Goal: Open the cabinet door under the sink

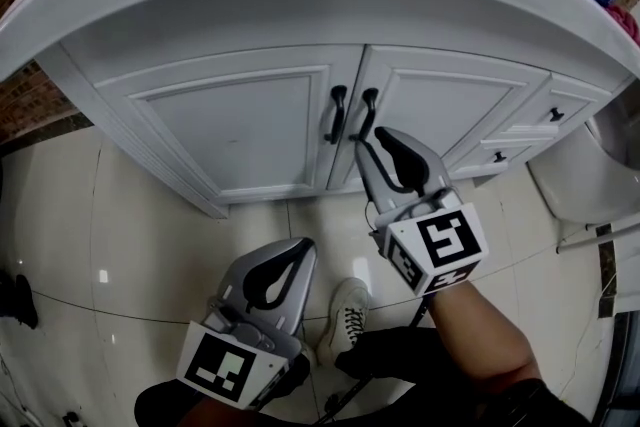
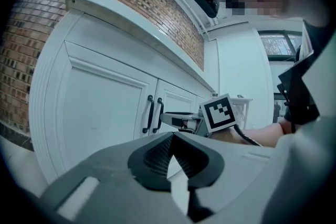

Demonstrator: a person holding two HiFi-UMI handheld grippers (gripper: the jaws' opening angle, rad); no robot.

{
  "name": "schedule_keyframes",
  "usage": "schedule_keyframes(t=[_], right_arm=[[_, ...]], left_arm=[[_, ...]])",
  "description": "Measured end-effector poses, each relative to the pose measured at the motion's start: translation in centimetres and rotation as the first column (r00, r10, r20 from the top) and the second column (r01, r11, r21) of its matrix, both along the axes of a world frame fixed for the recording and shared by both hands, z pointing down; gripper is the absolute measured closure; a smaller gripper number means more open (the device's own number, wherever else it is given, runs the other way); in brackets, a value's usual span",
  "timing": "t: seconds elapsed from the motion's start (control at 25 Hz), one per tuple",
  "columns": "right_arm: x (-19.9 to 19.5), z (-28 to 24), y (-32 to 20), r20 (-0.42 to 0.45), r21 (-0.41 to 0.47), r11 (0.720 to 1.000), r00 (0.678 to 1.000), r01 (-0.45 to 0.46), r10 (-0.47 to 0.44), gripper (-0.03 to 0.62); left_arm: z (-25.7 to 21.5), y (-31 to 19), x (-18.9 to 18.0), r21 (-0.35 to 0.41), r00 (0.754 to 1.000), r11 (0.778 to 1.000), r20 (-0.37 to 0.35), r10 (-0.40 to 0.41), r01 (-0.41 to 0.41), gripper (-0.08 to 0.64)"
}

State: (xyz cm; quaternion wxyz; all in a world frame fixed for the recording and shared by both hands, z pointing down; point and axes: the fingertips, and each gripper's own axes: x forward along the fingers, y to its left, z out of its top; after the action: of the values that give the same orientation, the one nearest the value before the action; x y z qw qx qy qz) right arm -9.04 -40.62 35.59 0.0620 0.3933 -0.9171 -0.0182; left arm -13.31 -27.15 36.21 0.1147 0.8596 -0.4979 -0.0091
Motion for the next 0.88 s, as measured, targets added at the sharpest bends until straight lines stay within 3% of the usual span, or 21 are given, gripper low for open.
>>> schedule_keyframes(t=[0.6, 0.88], right_arm=[[-1.1, 0.1, -1.8, 0.005, 0.033, 0.998, 0.999, -0.046, 0.046, 0.506], [-0.7, 0.3, -1.7, 0.053, -0.022, 0.998, 0.997, -0.053, 0.054, 0.543]], left_arm=[[1.1, -0.4, -1.4, -0.023, 1.0, 1.0, -0.007, -0.016, 0.016, 0.554], [1.0, 0.0, -1.5, -0.023, 1.0, 0.999, 0.0, -0.024, 0.024, 0.554]])
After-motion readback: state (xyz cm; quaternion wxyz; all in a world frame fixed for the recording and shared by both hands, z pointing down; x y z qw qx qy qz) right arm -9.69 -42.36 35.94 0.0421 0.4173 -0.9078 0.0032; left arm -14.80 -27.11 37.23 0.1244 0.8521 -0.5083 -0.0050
